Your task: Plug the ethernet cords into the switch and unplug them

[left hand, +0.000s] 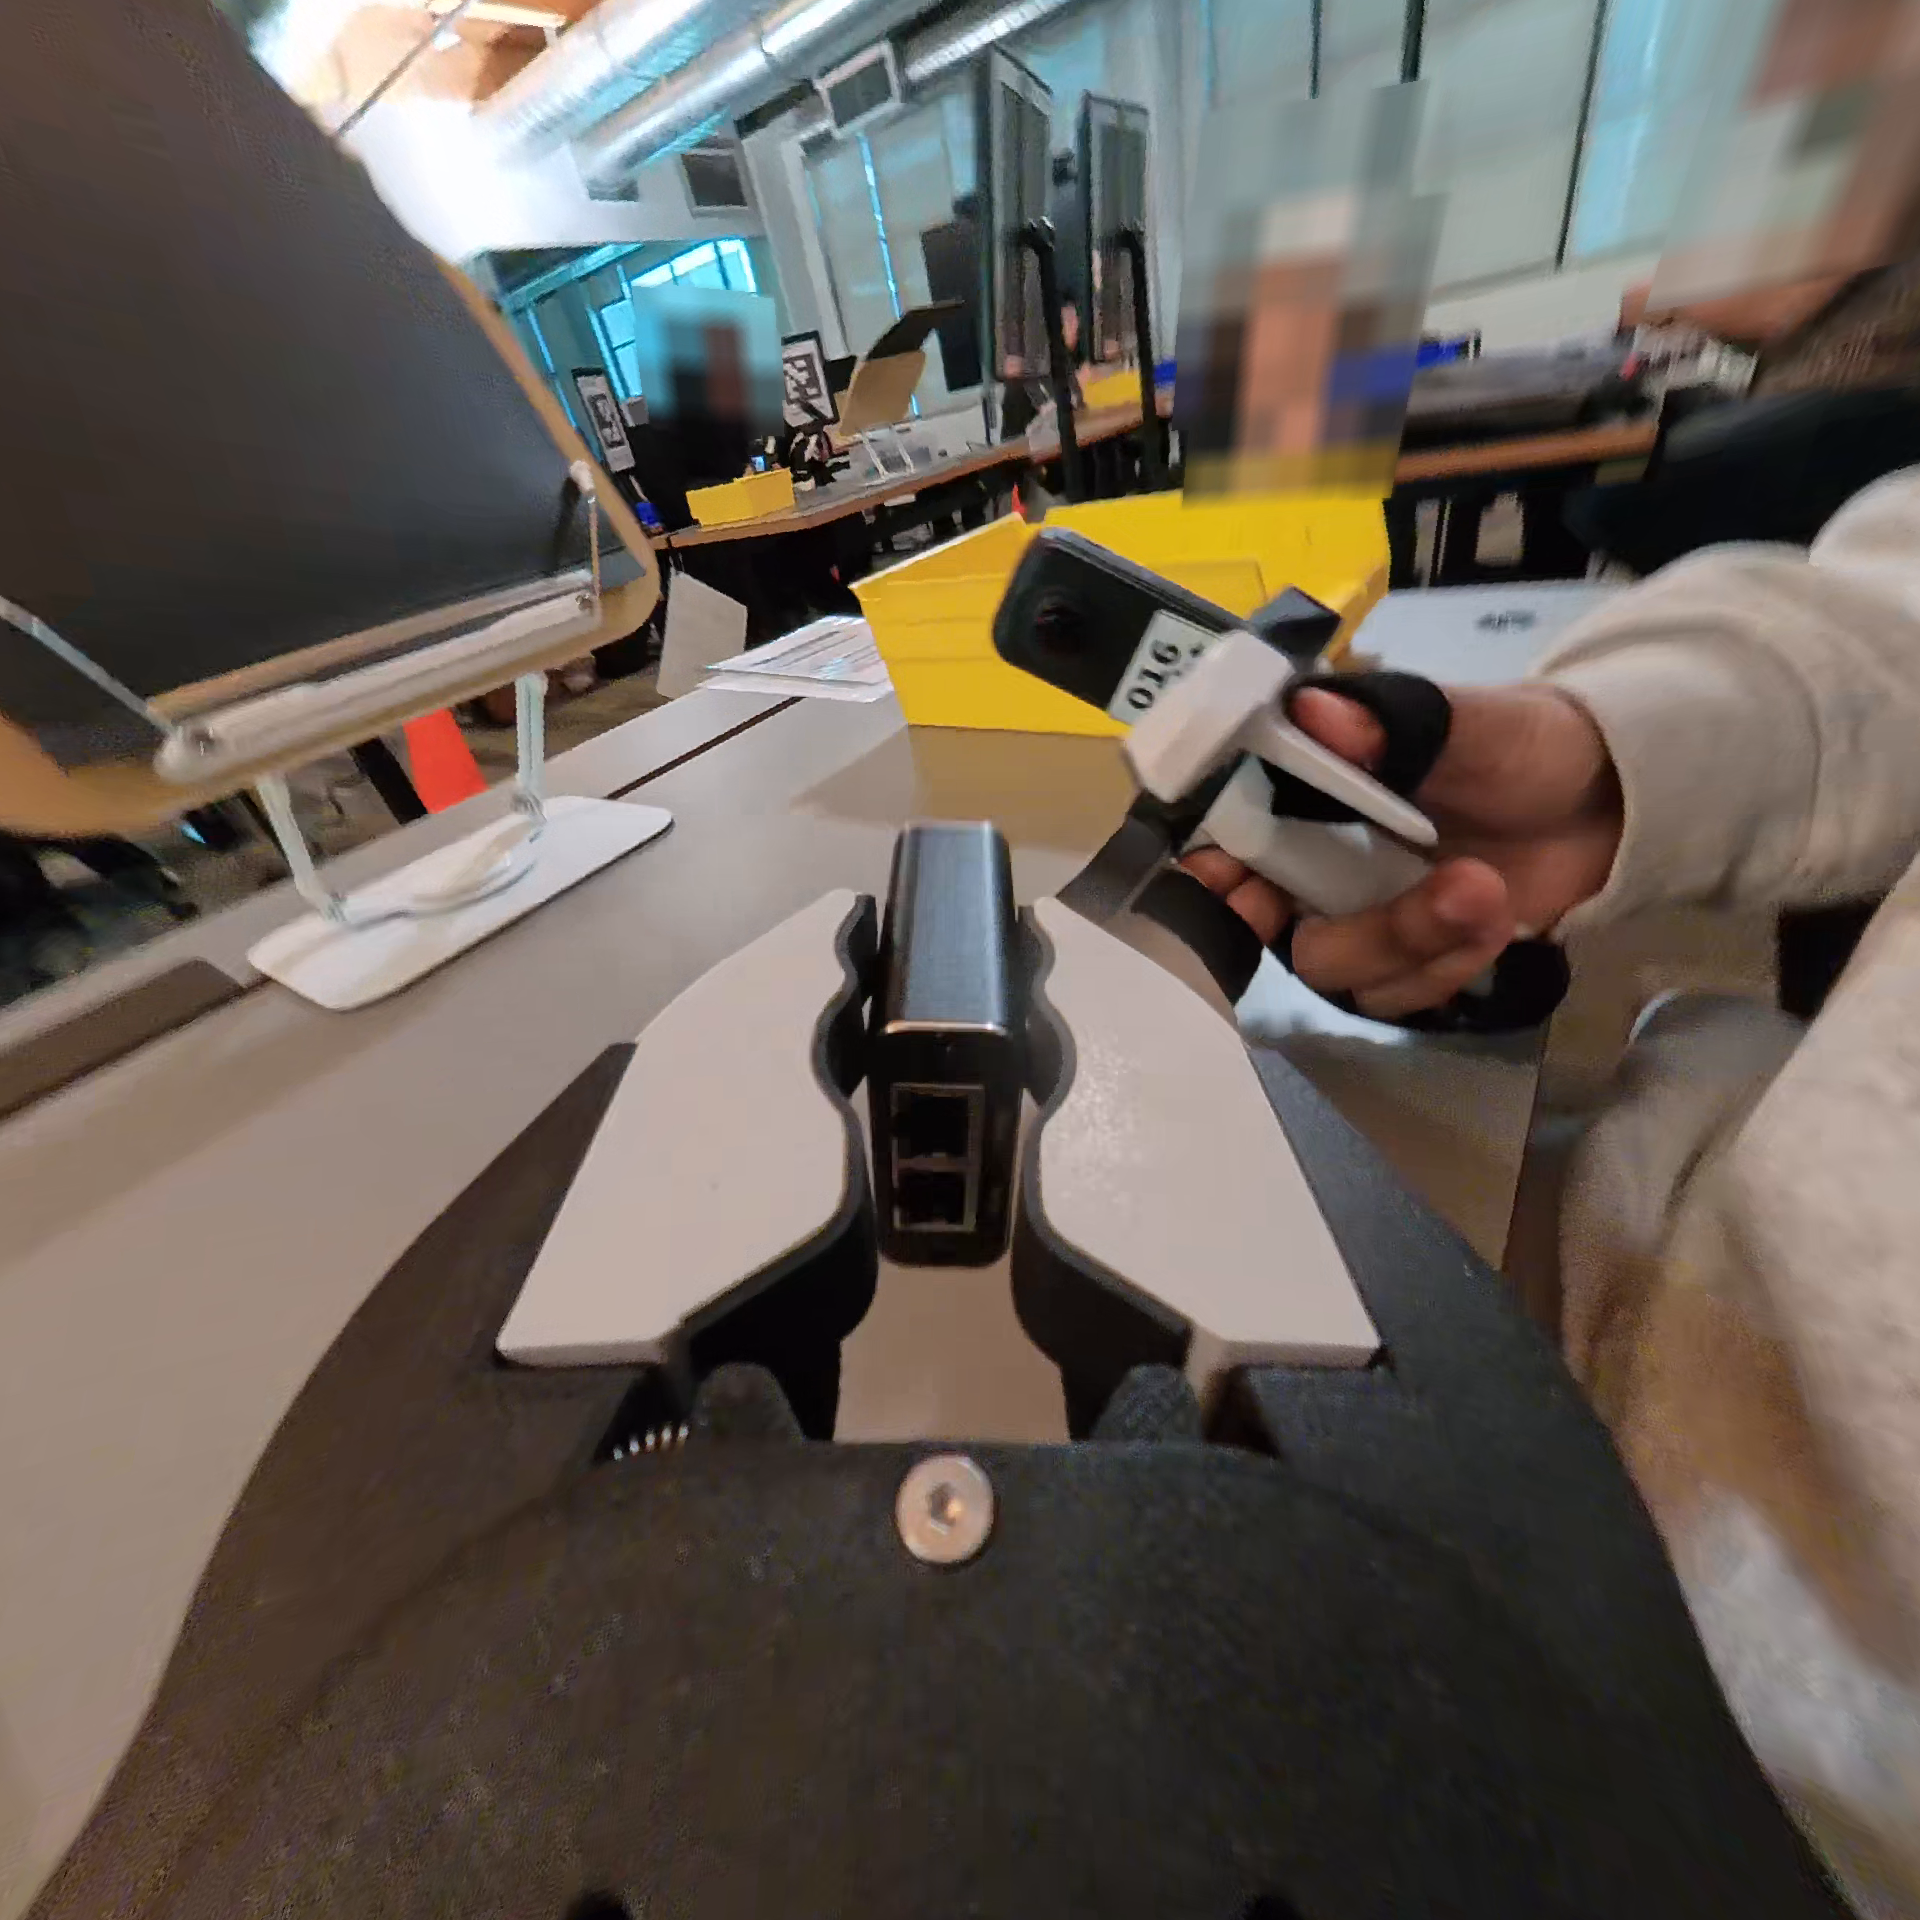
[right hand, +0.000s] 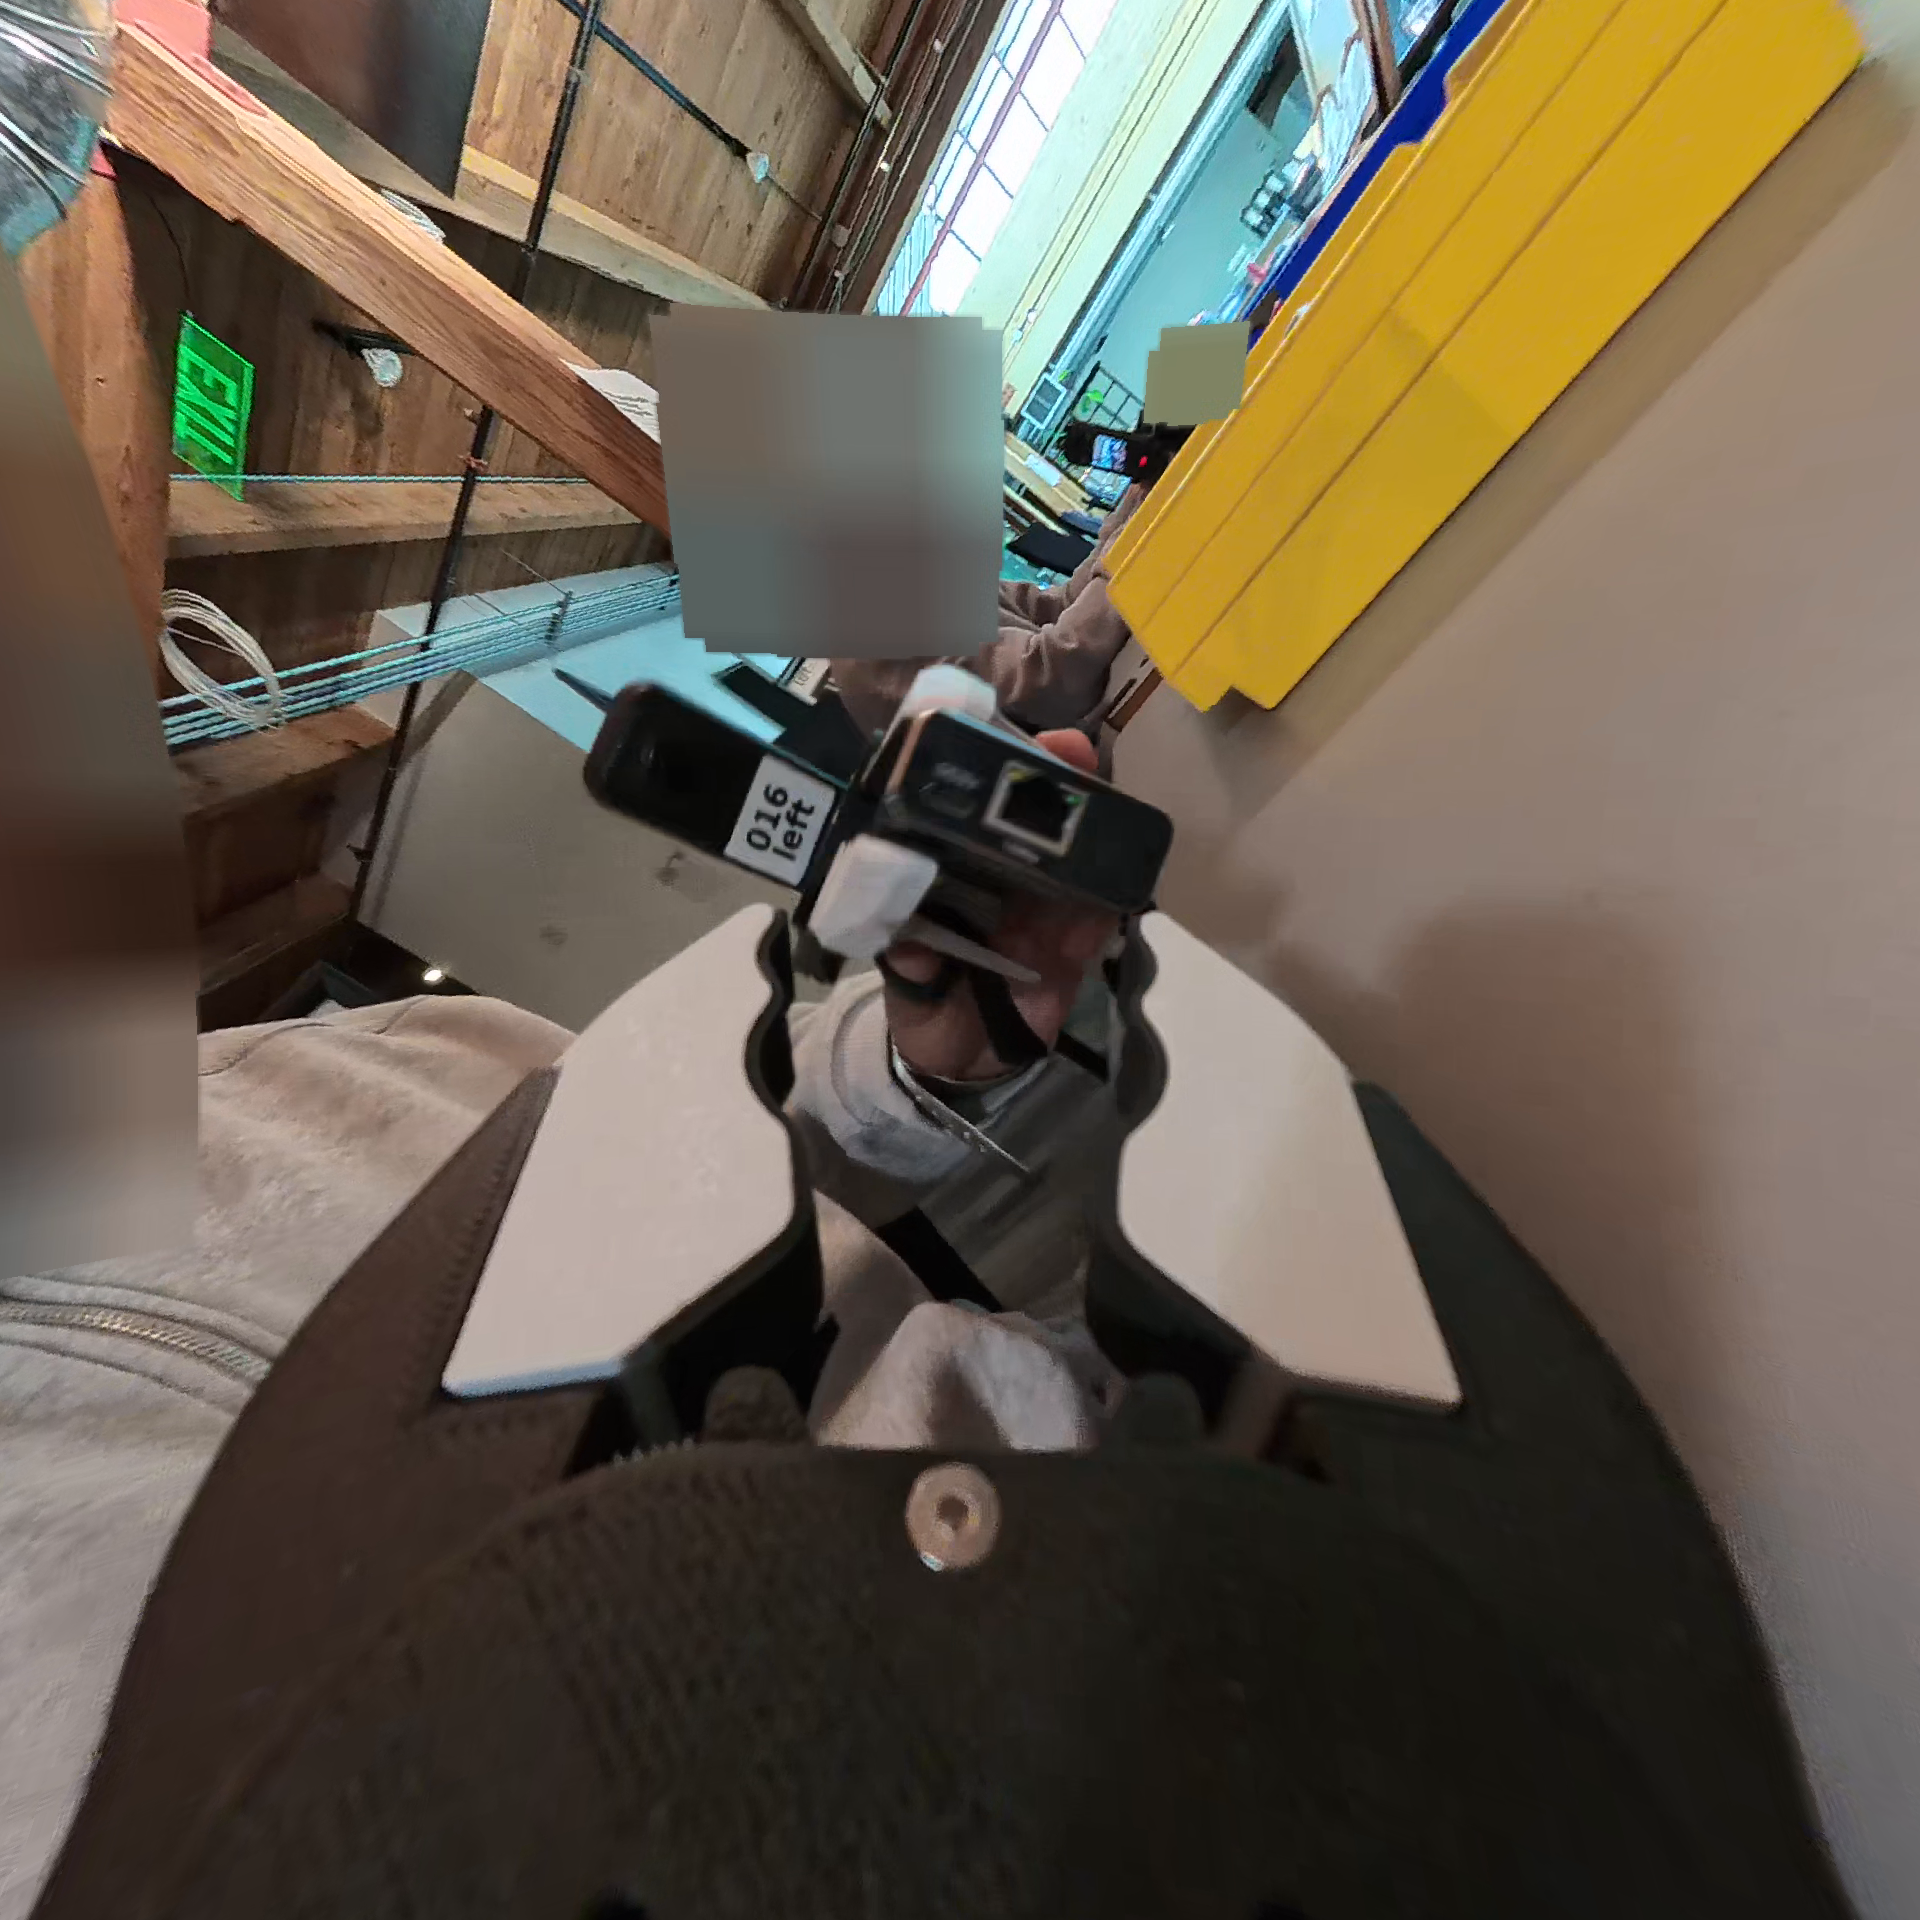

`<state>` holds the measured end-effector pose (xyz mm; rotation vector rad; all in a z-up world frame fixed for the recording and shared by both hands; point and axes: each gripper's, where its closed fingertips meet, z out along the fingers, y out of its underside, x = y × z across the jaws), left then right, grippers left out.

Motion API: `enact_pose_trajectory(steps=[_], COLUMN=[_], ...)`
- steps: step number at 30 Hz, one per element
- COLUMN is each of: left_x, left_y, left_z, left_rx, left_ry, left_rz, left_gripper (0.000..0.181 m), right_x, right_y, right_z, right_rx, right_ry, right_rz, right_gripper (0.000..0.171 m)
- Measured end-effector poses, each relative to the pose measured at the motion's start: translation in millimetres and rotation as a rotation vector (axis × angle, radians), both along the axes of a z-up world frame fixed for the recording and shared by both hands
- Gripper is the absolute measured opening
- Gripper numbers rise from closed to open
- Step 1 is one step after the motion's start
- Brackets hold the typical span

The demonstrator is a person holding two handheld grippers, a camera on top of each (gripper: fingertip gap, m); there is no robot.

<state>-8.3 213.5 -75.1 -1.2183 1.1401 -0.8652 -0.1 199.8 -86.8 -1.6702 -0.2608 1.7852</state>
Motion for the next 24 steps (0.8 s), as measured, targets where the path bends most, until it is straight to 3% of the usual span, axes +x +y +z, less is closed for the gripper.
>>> enact_pose_trajectory(steps=[7, 12, 19, 24], left_x=[-28.8, -37.8, -53.6, -77.6], left_y=[41.5, 47.5, 49.7, 52.0], left_z=[0.2, 4.7, 7.7, 8.7], left_rx=[-0.376, -0.489, -0.557, -0.619], left_ry=[-0.195, -0.274, -0.331, -0.409], left_rz=[0.031, 0.018, 0.044, 0.096], left_gripper=[0.025, 0.025, 0.025, 0.025], right_x=[3.9, -14.6, -102.2, -192.6], right_y=[15.3, 44.4, 125.3, 183.5], right_z=[-3.8, 35.5, 89.7, 74.2], right_rx=[0.231, 0.498, 0.753, 0.794], right_ry=[-0.267, -0.431, -0.549, -0.748], right_rz=[-0.126, -0.17, -0.058, 0.133], right_gripper=[0.059, 0.056, 0.045, 0.04])
